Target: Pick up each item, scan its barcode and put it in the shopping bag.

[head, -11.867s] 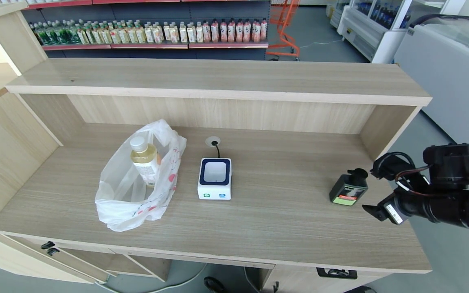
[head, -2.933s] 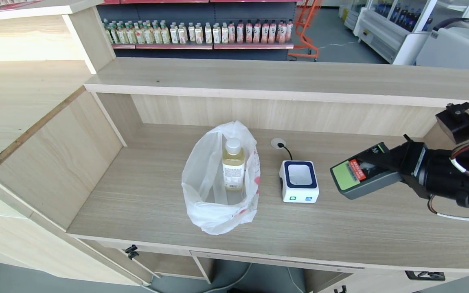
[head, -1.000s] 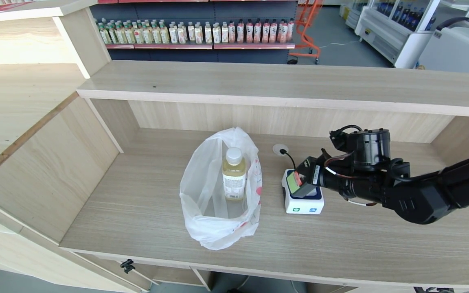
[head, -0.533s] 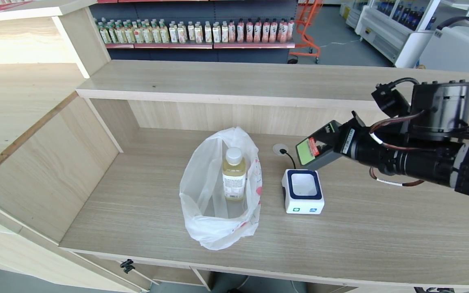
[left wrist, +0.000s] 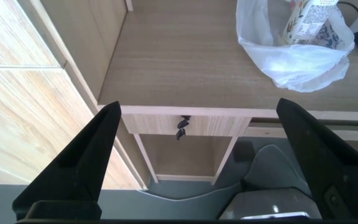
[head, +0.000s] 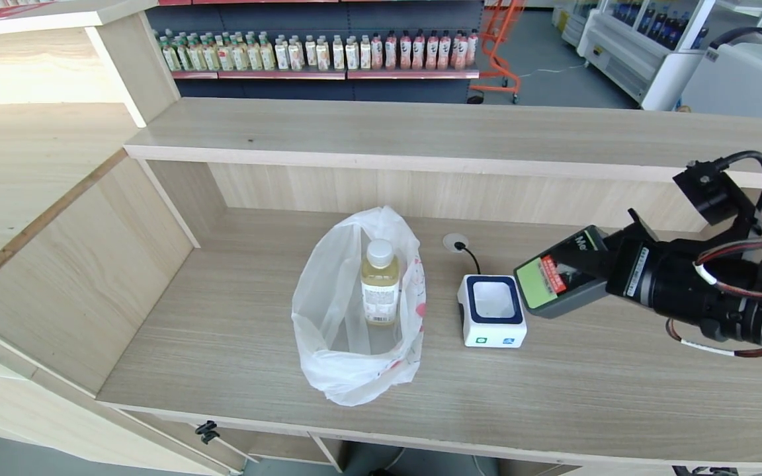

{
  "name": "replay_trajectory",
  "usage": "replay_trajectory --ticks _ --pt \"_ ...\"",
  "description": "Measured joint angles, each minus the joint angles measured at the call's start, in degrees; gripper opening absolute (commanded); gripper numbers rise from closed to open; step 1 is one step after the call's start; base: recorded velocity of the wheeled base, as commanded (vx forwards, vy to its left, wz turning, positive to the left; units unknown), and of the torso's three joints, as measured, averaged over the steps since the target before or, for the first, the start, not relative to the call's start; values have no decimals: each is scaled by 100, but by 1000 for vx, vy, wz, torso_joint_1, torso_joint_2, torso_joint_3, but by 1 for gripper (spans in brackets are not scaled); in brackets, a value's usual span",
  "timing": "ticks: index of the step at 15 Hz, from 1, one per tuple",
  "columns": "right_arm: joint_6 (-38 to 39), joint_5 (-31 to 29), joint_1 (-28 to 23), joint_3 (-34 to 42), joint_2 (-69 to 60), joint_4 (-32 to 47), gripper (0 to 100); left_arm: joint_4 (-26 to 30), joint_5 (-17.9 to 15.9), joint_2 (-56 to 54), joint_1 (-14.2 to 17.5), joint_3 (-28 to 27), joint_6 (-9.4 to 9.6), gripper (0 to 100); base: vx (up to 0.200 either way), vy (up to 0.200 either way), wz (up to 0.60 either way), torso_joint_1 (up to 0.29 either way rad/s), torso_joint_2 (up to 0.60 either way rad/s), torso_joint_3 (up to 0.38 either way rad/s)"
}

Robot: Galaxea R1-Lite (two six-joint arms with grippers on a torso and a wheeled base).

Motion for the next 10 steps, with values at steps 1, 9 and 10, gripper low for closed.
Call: replay_trajectory --ticks 1,9,10 --pt "111 51 37 11 -20 -2 0 0 0 0 0 0 0 100 0 200 0 2 2 2" --pt "128 -178 1117 -282 728 1 0 -2 -1 0 5 2 0 100 0 25 0 -2 -1 0" --pt "98 -219 1197 -389 929 -13 0 0 0 0 -1 2 -2 100 0 0 0 0 0 0"
